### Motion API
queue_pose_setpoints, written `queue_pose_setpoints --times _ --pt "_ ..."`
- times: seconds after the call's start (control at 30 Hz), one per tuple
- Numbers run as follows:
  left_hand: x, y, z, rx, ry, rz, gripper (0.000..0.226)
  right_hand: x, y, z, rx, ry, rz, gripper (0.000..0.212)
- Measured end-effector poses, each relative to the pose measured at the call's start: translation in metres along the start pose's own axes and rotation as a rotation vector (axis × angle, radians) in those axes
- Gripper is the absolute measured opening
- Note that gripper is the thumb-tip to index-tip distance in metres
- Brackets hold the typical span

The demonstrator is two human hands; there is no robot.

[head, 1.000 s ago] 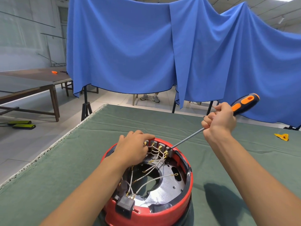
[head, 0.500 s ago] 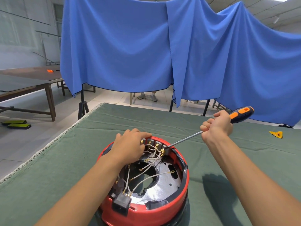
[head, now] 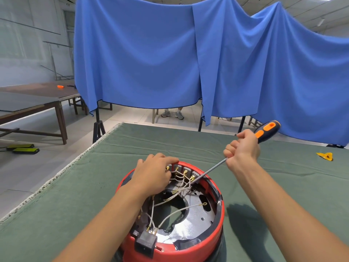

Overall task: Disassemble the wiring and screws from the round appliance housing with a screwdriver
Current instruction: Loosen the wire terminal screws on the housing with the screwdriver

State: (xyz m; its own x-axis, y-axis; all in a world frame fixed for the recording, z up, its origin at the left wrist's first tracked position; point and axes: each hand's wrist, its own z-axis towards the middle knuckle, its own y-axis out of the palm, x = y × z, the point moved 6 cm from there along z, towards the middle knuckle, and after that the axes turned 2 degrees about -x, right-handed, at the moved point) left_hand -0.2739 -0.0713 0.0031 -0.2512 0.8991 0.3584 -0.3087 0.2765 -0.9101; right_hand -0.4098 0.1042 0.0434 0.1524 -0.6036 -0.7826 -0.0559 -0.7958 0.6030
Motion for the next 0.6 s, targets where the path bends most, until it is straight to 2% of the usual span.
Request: queue_pose_setpoints --times 0.13,0.23,0.33,0.6 --pt "0.005 -0.008 -0.001 0.061 0.032 -0.082 0.046 -0.022 0.005 -0.008 -0.087 -0.060 0.024 0.034" --pt "0.020 -0.014 -0.006 0.120 0.143 -0.112 0.036 -0.037 0.009 -0.015 -0.098 -0.133 0.045 0.034" --pt "0.033 -0.010 -0.013 0.064 0.222 -0.114 0.030 -0.045 0.011 -0.022 -0.088 -0.217 0.052 0.035" --pt "0.036 -0.007 -0.018 0.026 0.217 -0.072 0.027 -0.044 0.014 -0.028 -0.103 -0.292 0.048 0.036"
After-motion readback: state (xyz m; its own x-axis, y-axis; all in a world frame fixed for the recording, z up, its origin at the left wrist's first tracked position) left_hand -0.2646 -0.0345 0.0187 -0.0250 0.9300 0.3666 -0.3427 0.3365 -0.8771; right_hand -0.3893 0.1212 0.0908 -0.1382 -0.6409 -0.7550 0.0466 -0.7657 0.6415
